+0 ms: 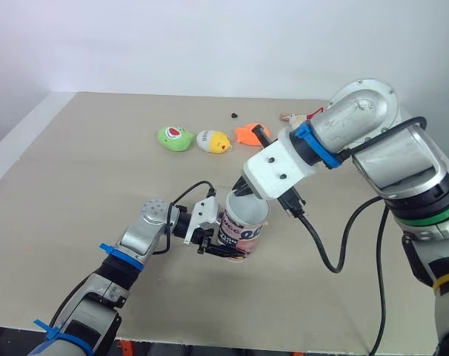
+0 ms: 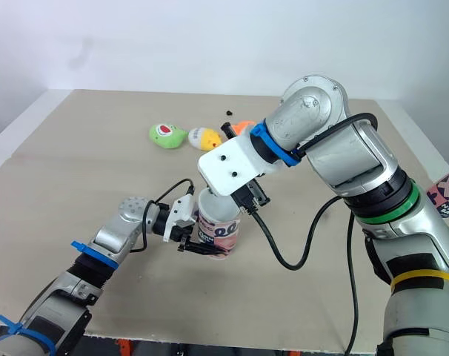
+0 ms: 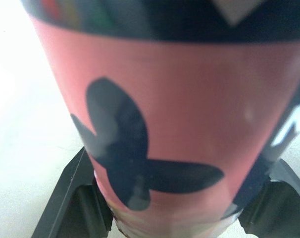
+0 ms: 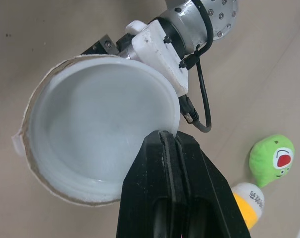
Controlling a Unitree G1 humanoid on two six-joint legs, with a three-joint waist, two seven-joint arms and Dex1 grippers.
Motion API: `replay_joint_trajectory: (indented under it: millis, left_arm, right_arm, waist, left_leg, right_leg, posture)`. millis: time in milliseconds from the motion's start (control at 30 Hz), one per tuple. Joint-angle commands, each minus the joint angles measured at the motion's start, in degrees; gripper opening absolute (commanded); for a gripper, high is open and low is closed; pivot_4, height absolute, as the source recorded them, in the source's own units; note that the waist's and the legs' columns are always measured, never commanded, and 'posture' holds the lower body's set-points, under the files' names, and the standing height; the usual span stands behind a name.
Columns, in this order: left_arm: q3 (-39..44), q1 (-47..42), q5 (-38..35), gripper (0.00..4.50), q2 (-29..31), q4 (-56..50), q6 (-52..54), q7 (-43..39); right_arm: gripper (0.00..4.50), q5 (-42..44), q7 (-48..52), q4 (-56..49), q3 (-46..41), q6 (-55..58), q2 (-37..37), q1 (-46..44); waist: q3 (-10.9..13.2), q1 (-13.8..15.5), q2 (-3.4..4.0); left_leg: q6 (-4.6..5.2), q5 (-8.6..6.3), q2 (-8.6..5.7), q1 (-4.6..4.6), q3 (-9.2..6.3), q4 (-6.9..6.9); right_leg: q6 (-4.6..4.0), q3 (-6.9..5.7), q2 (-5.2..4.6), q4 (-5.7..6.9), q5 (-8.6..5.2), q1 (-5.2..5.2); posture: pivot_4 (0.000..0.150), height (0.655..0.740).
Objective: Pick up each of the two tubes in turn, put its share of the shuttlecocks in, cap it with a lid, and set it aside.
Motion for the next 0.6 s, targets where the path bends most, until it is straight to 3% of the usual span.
replay_joint_trajectory:
  millis: [33,600]
  left_arm:
    - [-2.29,1.25,2.15,2.58,0.57,2.13,1.64,-0.1]
    - [-2.42,1.35,2.58,2.58,-0.53,4.13,-0.03,0.43]
  right_arm:
    - [0.08,-0.11,2.66,0.81,1.52,-2.31,-2.56,-3.33]
    - [0.08,9.55,2.66,17.48,13.64,-8.14,-4.61,-17.79]
  waist:
    - [0.0,0.0,0.0]
    - [0.03,0.0,0.01]
  left_leg:
    - [0.0,0.0,0.01,0.0,-0.01,0.0]
    - [0.0,0.0,-0.07,-0.02,0.09,-0.02]
  right_leg:
    - [-0.01,0.0,0.0,0.0,0.01,0.0]
    - [-0.2,0.0,-0.22,-0.03,0.1,-0.06]
  posture:
    - [0.15,0.74]
    - [0.15,0.74]
